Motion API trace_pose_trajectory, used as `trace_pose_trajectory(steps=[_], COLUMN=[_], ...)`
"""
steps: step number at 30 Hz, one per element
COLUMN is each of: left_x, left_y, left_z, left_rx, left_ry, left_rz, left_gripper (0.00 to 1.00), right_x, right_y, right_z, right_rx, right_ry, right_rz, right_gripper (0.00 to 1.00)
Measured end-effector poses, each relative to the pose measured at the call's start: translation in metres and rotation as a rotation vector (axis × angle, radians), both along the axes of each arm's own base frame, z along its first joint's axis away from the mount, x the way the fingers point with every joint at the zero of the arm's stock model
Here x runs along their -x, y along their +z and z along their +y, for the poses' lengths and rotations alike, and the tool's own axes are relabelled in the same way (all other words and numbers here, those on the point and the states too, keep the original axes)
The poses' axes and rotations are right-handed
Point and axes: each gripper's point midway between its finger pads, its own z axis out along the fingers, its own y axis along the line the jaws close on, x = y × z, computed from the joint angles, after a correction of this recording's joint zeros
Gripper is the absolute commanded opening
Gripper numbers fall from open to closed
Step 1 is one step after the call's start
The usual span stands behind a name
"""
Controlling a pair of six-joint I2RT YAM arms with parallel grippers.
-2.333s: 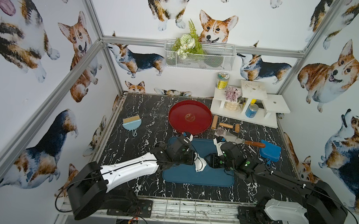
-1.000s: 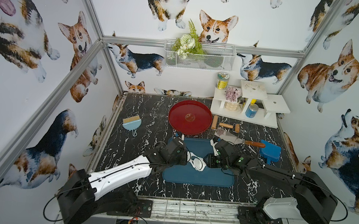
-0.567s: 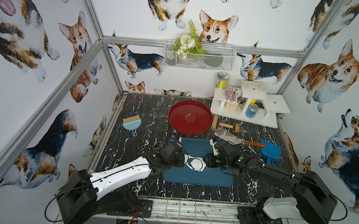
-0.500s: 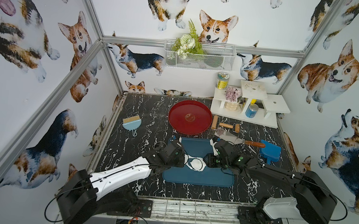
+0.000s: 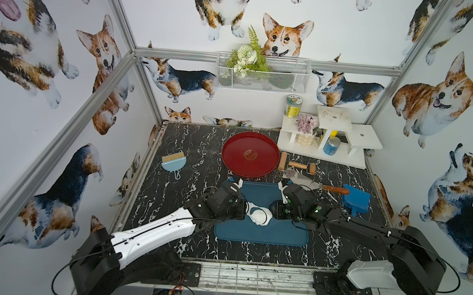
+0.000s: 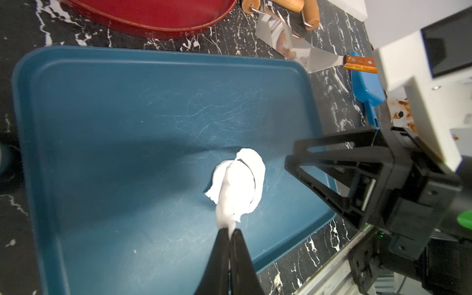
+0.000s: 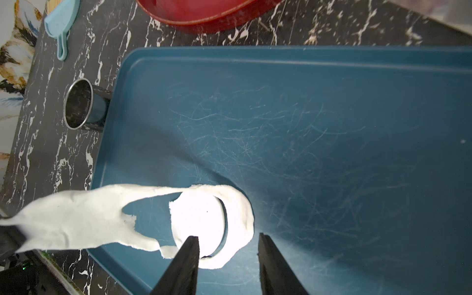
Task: Roll out the dumpling wrappers from the dough
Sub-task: Remove the dumpling wrapper from the work surface.
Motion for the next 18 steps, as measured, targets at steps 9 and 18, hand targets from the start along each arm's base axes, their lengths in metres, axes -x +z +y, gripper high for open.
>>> trace_pose_trajectory(steps=[9,18], left_x=[0.007,0.016], left_y=[0.01,0.036], left_z=[-0.019,-0.056], left_rx=[0.086,0.201], left_ry=[-0.076,-0.188], left_rz=[0.018,0.018], left_gripper=[0.07,0.06], right_x=[-0.007,-0.011], right_y=[0.02,0.055], right_z=[-0.013,-0.04], right_rx=[-0.006,-0.063], right_ry=[-0.07,-0.189], right_rz=[-0.08,-0.199], right_gripper=[0.44,0.44])
